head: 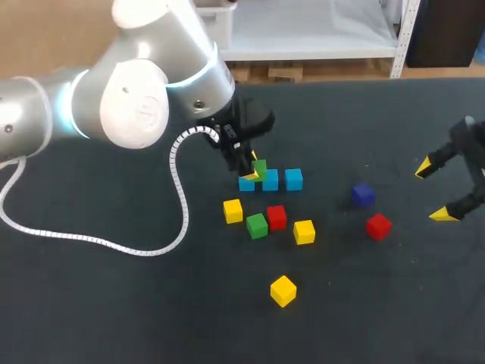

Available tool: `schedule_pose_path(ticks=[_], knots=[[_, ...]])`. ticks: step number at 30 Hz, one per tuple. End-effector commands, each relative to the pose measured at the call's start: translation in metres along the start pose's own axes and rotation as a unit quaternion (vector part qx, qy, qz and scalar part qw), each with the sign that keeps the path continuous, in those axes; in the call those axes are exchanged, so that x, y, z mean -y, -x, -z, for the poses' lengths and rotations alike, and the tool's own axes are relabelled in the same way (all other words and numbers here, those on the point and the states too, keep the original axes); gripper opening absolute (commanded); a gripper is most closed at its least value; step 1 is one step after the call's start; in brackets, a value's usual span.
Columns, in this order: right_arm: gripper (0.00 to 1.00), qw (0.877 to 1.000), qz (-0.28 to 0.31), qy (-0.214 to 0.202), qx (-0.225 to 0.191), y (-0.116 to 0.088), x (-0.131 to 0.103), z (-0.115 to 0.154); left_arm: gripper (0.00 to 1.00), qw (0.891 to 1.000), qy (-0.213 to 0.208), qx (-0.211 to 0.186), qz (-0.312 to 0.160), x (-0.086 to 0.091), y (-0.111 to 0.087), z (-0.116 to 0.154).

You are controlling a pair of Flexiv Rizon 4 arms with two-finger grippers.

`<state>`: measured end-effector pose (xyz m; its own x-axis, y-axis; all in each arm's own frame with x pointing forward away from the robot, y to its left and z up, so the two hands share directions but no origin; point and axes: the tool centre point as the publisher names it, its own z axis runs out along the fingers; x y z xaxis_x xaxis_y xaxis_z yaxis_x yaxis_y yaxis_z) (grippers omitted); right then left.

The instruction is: Place the blue cubes, place green cubes on the blue cubes, place the yellow cubes on the green cubes, then place the red cubes on the yellow cubes, and place purple cube on the red cubes.

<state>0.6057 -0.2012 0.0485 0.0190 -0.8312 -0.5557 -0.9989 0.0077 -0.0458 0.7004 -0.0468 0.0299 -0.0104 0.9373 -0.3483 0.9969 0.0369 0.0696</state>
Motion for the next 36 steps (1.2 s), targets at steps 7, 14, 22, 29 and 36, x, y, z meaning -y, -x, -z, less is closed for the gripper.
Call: schedule_pose_path(ticks=[7,14,22,29,36], knots=[[1.00,1.000,0.000,0.000,0.001,-0.0004,0.0005,-0.0006,0.00,1.000,-0.002,-0.004,0.001,-0.0063,-0.0027,-0.0019],[1.00,1.000,0.000,0.000,0.001,-0.0004,0.0005,-0.0006,0.00,1.000,-0.003,-0.005,0.000,-0.0080,-0.0028,-0.0020],[1.00,1.000,0.000,0.000,0.001,-0.0004,0.0005,-0.0006,0.00,1.000,-0.004,-0.004,-0.002,-0.0093,-0.0013,-0.0029],[1.00,1.000,0.000,0.000,0.001,-0.0004,0.0005,-0.0006,0.00,1.000,-0.006,-0.004,-0.003,-0.0103,-0.0006,-0.0035],[1.00,1.000,0.000,0.000,0.001,-0.0004,0.0005,-0.0006,0.00,1.000,-0.009,-0.005,-0.001,-0.0103,-0.0010,-0.0037]])
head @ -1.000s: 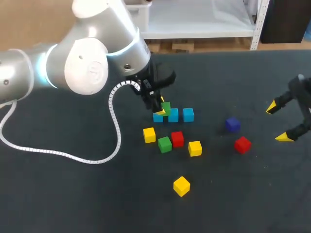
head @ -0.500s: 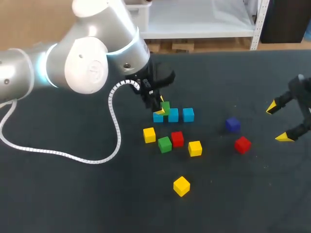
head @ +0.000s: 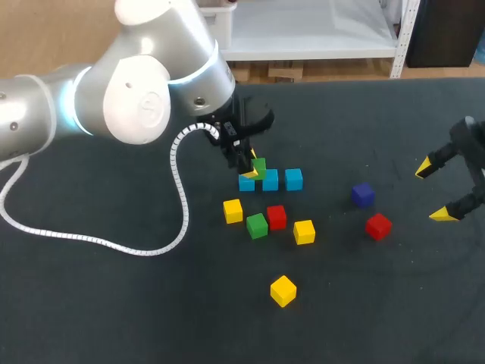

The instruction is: Place the blue cubes, place green cubes on the blue cubes, place the yellow cubes on the green cubes, then place the red cubes on the yellow cubes, and place purple cube on the red cubes.

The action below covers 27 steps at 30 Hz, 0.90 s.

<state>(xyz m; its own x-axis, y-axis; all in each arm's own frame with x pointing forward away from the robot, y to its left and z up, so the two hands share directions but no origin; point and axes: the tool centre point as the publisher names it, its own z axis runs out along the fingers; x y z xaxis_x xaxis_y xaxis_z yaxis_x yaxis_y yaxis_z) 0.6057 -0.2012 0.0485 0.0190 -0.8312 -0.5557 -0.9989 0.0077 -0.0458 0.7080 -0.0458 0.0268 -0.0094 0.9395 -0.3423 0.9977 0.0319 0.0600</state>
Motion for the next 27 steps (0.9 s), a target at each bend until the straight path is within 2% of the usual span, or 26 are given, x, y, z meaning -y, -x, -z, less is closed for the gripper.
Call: schedule_pose_path(ticks=[1,7,11,27], knots=[[1.00,1.000,0.000,0.000,0.001,-0.0004,0.0005,-0.0006,0.00,1.000,-0.004,-0.002,-0.001,-0.0029,0.0008,-0.0005],[1.00,1.000,0.000,0.000,0.001,-0.0004,0.0005,-0.0006,0.00,1.000,-0.007,-0.002,0.001,-0.0025,0.0000,-0.0009],[1.00,1.000,0.000,0.000,0.001,-0.0004,0.0005,-0.0006,0.13,1.000,-0.009,-0.001,0.001,-0.0025,0.0001,-0.0011],[1.00,1.000,0.000,0.000,0.001,-0.0004,0.0005,-0.0006,0.22,1.000,-0.013,0.000,0.001,-0.0032,0.0012,-0.0030]])
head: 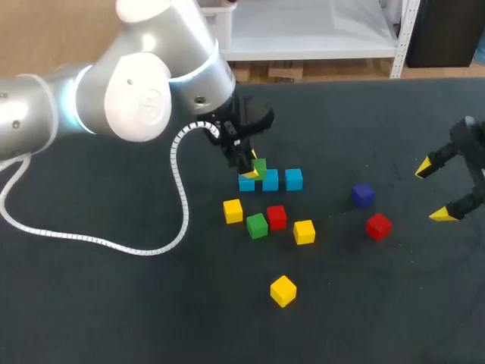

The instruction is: Place the blue cubes, place green cubes on the blue cubes, place the yellow cubes on the green cubes, then place the red cubes on the yellow cubes, and place purple cube on the red cubes.

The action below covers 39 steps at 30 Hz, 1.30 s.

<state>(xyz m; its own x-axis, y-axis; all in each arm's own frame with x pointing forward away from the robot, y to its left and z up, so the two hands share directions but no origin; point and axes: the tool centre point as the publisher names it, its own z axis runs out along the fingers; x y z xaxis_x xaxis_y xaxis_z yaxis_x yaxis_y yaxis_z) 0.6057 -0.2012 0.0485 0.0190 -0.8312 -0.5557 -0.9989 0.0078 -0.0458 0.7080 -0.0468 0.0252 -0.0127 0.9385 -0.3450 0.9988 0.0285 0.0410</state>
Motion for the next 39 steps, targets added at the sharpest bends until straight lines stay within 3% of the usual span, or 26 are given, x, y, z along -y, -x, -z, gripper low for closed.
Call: schedule_pose_path(ticks=[1,15,21,24,25,28,32,39], knots=[[1.00,1.000,0.000,0.000,0.001,0.000,0.000,-0.001,0.22,1.000,-0.004,-0.001,-0.001,-0.003,0.001,-0.001],[1.00,1.000,0.000,0.000,0.001,0.000,0.000,-0.001,0.32,1.000,-0.005,0.000,0.001,-0.003,0.000,-0.002],[1.00,1.000,0.000,0.000,0.001,0.000,0.000,-0.001,0.42,1.000,-0.007,0.000,0.002,-0.002,0.000,-0.003],[1.00,1.000,0.000,0.000,0.001,0.000,0.000,-0.001,0.51,1.000,-0.008,0.000,0.002,-0.002,0.000,-0.003],[1.00,1.000,0.000,0.000,0.001,0.000,0.000,-0.001,0.64,1.000,-0.008,0.000,0.002,-0.002,-0.001,-0.003],[1.00,1.000,0.000,0.000,0.001,0.000,0.000,-0.001,0.72,1.000,-0.008,0.000,0.003,-0.003,-0.001,-0.003],[1.00,1.000,0.000,0.000,0.001,0.000,0.000,-0.001,1.00,1.000,-0.009,0.000,0.003,-0.003,-0.002,-0.002],[1.00,1.000,0.000,0.000,0.001,0.000,0.000,-0.001,1.00,1.000,-0.013,0.007,0.005,0.003,-0.006,0.015]])
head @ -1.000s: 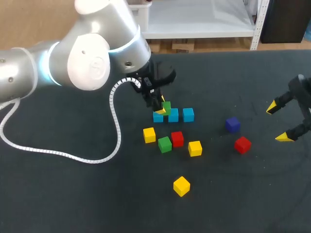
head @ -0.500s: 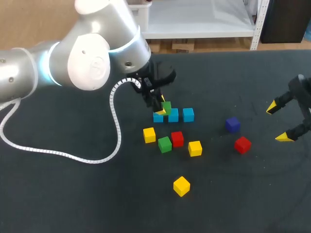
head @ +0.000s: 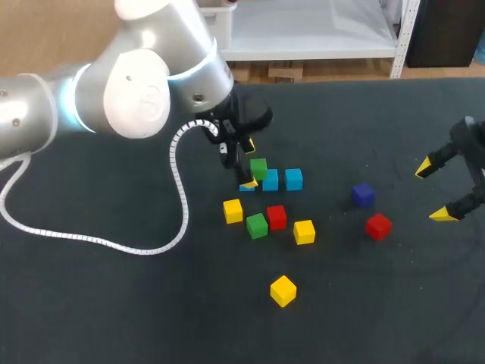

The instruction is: Place the blue cubes, place green cubes on the blue cubes, place the yellow cubes on the green cubes, then place the red cubes on the yellow cubes, and place purple cube on the red cubes.

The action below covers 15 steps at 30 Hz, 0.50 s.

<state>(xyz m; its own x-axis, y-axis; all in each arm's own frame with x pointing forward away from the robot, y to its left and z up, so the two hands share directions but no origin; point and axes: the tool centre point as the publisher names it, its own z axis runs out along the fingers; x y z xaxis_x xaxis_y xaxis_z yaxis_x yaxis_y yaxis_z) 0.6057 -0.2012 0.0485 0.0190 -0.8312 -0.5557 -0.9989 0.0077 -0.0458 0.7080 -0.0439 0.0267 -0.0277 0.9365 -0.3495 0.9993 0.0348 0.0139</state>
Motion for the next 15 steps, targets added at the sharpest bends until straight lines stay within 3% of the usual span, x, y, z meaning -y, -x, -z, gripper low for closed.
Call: schedule_pose_path(ticks=[1,15], knots=[[1.00,1.000,0.000,0.000,0.001,0.000,0.000,-0.001,1.00,1.000,-0.001,0.007,-0.003,0.006,-0.006,0.016],[1.00,1.000,0.000,0.000,0.001,0.000,0.000,-0.001,1.00,0.999,-0.004,0.043,-0.009,0.055,-0.047,0.086]])
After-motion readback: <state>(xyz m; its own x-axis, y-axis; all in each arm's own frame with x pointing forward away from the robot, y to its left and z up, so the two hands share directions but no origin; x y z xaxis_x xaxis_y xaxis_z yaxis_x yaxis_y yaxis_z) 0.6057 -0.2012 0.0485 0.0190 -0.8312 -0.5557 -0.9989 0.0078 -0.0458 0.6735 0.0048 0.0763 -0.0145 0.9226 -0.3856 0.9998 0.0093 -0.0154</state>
